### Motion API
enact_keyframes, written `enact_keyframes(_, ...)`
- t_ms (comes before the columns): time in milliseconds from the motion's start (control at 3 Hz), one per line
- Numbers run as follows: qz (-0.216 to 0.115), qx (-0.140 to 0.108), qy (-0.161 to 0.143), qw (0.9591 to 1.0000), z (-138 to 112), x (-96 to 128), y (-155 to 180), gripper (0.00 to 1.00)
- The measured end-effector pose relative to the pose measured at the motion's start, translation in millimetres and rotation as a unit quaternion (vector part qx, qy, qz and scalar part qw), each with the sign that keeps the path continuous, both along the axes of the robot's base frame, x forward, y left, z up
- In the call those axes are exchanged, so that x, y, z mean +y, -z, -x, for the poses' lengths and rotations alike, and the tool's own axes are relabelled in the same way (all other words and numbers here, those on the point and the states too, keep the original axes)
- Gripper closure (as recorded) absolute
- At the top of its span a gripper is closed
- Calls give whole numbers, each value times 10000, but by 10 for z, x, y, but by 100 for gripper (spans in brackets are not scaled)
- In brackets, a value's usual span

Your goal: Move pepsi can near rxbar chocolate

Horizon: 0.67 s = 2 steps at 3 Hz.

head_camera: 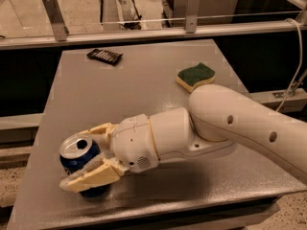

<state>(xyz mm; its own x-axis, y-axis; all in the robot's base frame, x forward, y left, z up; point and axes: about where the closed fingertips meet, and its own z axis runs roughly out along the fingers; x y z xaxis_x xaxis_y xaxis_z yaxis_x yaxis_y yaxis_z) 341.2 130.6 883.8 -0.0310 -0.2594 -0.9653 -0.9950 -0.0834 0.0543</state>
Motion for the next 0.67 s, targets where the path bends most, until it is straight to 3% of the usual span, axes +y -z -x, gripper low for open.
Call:
enact_keyframes(333, 15, -83, 136, 9999, 2, -92, -85, 64)
enact_keyframes(667, 143, -360, 361, 9986, -126, -331, -274, 88)
